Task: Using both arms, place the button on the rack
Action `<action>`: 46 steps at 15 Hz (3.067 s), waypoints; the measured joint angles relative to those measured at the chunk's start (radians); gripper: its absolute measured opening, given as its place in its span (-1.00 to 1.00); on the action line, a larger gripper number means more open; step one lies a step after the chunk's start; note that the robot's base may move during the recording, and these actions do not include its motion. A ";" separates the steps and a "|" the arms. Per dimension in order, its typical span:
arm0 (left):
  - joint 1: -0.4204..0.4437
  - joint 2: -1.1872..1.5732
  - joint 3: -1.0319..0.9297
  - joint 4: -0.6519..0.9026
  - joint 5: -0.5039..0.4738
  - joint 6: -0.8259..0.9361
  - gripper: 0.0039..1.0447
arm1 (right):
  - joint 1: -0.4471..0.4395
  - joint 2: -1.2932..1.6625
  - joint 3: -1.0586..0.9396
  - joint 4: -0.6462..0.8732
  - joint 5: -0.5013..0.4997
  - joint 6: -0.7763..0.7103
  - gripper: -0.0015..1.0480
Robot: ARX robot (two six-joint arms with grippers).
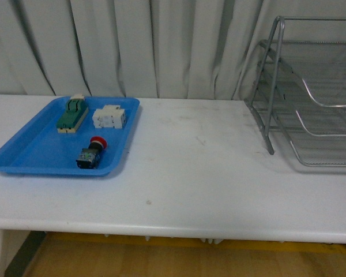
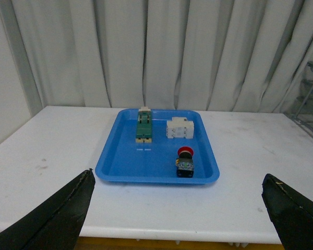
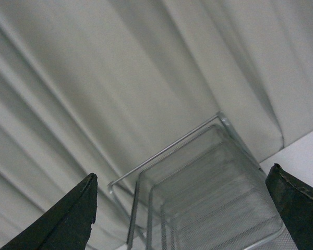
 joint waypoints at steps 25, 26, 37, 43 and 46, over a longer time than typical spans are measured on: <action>0.000 0.000 0.000 0.000 0.000 0.000 0.88 | 0.173 0.908 0.225 0.300 -0.139 0.689 0.87; 0.000 0.000 0.000 0.000 0.000 0.000 0.88 | 0.173 0.918 0.225 0.300 -0.139 0.692 0.87; 0.000 0.000 0.000 0.000 0.000 0.000 0.88 | 0.172 0.936 0.324 0.299 -0.149 0.670 0.87; 0.000 0.000 0.000 0.000 0.000 0.000 0.88 | 0.186 0.943 0.380 0.238 -0.148 0.615 -0.20; 0.000 0.000 0.000 0.000 0.000 0.000 0.88 | 0.185 0.962 0.385 0.248 -0.142 0.612 -0.79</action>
